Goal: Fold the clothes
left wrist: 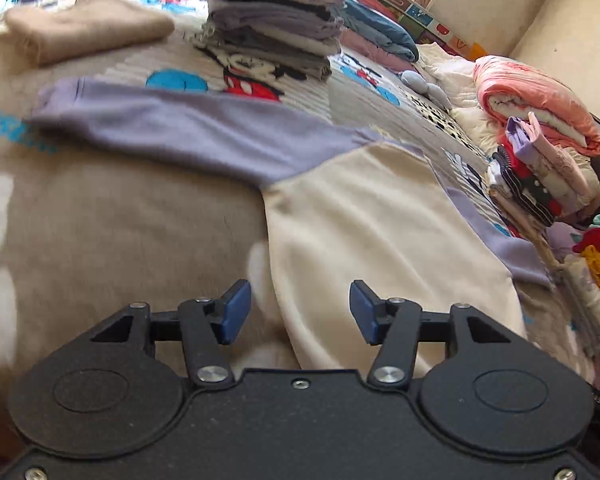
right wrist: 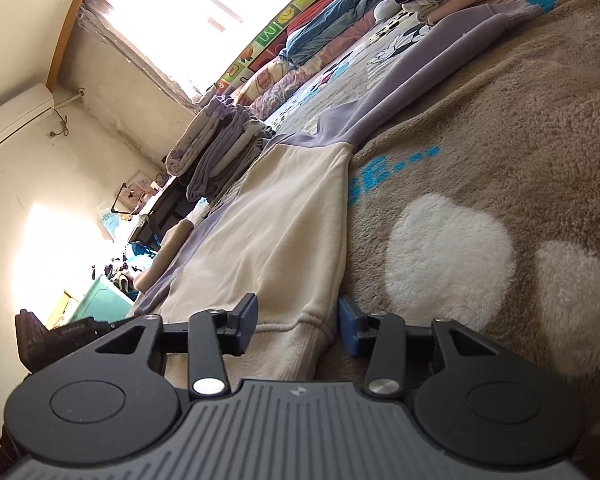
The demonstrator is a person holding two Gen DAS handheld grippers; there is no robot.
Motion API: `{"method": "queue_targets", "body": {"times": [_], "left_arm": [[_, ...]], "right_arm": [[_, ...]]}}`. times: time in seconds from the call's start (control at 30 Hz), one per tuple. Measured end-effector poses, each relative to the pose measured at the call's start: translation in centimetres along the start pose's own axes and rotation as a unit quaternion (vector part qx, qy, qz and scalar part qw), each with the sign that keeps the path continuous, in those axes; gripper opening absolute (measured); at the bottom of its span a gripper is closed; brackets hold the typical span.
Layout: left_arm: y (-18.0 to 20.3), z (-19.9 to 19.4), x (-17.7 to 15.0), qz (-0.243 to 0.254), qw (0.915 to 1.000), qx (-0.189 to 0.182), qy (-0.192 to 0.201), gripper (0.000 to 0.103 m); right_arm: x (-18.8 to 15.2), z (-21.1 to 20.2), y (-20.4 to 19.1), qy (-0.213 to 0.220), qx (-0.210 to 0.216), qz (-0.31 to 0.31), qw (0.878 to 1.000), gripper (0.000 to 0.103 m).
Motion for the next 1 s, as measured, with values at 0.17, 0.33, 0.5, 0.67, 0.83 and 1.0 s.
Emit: {"method": "queue_targets", "body": {"times": [0.17,0.33,0.5,0.67,0.83,1.0], "left_arm": [[0.5,0.8,-3.0,-0.029,0.9989,-0.022,-0.031,0.053],[0.1,1.2,-3.0,-0.067,0.9957,-0.063,-0.007,0.007],[-3.9,1.7,-2.8,-0.177,0.9758,-0.128,-0.011,0.007],[-4.1,2.0,-3.1,-0.195,0.9737,-0.116,-0.023,0.008],[-3.2,1.1,-3.6,-0.176,0.9781,-0.111,-0.014,0.022],[-1.2,0.8,-4.6,-0.134,0.9842,-0.115,-0.017,0.059]], "right_arm": [[-0.2,-0.2,0.8,0.0,0.025,0.049,0.998,0.045],[-0.3,-0.5,-1.0,0.007,-0.01,-0.003,1.0,0.013],[-0.8,0.0,-0.2,-0.013,-0.058,-0.008,0.998,0.012],[-1.1,-0.3,-0.3,-0.014,-0.044,0.006,0.999,0.032],[-1.4,-0.4,0.4,-0.013,-0.007,0.054,0.998,0.034],[-2.1,0.0,2.8,-0.01,0.073,0.161,0.984,0.032]]}}
Point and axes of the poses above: each gripper's, at about its wrist camera, not at the fingertips, and z roughly the way its jaws point, y to its right, x to its top, the point moved 1 cm from there along z, roughly the way its jaws point, and after that the axes turned 12 degrees about -y, right-handed, at the moved point
